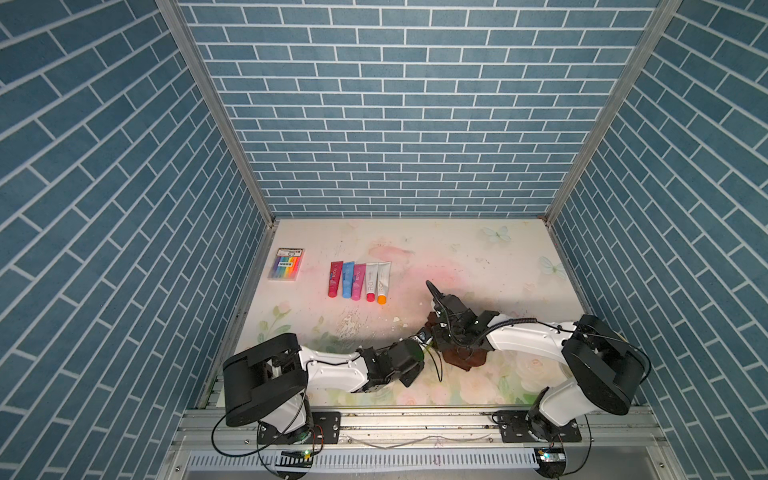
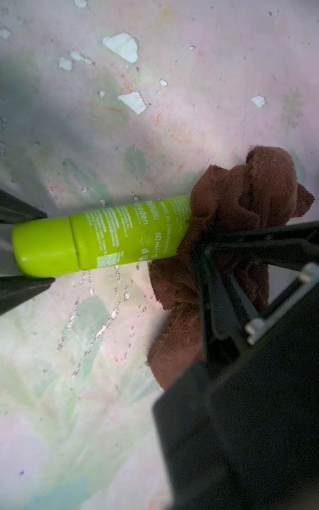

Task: Wipe the surface of the toothpaste tube
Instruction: Wipe the dirt from the toothpaste tube.

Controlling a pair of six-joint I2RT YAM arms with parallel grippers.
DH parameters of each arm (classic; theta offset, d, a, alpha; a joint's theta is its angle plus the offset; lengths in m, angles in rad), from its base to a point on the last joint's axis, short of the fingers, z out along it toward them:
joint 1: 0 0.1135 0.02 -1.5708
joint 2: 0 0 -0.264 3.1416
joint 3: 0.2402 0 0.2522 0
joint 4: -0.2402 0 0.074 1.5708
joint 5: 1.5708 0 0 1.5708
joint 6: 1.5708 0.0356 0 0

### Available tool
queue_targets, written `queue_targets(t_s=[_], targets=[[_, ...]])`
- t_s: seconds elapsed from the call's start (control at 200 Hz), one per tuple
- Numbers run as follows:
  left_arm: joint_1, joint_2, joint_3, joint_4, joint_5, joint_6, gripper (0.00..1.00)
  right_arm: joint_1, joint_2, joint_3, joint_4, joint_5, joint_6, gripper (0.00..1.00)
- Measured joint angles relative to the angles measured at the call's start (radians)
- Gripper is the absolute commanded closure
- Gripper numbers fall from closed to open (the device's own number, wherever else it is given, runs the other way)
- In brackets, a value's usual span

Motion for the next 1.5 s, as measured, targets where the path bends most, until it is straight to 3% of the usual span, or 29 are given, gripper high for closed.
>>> queue_targets(t_s=[0.17, 0.365, 0.525, 0.725, 1.01, 1.195, 1.5], targets=[[0.002, 0.006, 0.004, 0.014, -0.013, 0.000, 1.00, -0.061, 0.001, -0.008, 0.023, -0.079, 0.000, 1.00], [0.002, 0.008, 0.004, 0.017, -0.013, 0.000, 1.00, -0.079, -0.037, -0.033, 0.037, -0.058, -0.001, 1.00], [-0.008, 0.009, 0.005, 0.009, 0.020, 0.009, 1.00, -0.101, -0.143, -0.100, 0.018, -0.013, -0.003, 1.00], [-0.010, 0.009, 0.006, 0.010, 0.036, 0.018, 1.00, -0.049, -0.277, -0.109, 0.016, -0.077, -0.004, 1.00], [-0.010, 0.009, 0.006, 0.010, 0.039, 0.018, 1.00, -0.014, -0.123, -0.092, 0.075, -0.153, -0.004, 1.00], [-0.010, 0.009, 0.006, 0.010, 0.039, 0.017, 1.00, -0.014, -0.110, -0.080, 0.070, -0.138, -0.003, 1.00], [-0.010, 0.009, 0.006, 0.010, 0.039, 0.018, 1.00, -0.099, -0.087, -0.068, 0.047, -0.090, 0.009, 1.00]])
